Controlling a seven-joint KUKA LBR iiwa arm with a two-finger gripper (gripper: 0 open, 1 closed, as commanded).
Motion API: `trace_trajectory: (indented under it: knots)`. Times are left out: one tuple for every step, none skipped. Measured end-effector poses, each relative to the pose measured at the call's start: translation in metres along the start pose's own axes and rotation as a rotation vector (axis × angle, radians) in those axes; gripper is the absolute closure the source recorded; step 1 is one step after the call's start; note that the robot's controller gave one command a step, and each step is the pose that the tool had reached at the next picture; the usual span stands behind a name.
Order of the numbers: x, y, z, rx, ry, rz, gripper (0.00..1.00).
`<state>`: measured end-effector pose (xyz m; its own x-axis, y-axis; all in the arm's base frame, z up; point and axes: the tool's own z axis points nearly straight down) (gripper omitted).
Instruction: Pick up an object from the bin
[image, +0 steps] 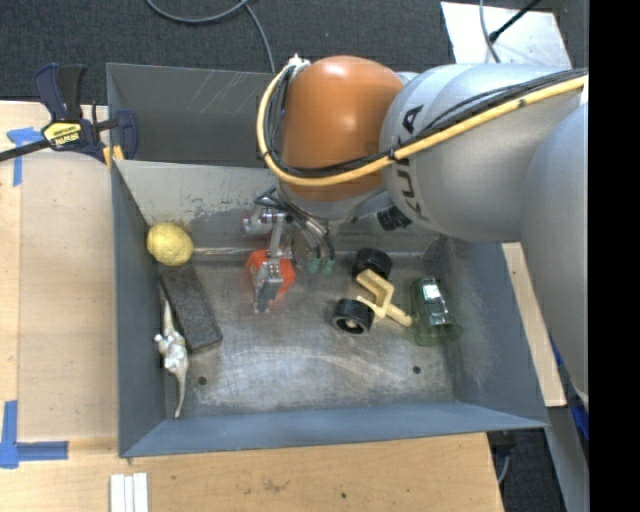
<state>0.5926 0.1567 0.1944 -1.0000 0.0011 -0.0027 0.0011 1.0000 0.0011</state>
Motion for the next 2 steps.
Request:
trace_trajectory:
  knots:
    - [0.000,0.000,0.000,0.000,0.000,0.000,0.00]
    - [-0.006,-0.014,0.039,-0.002,-0.009,-0.019,0.00]
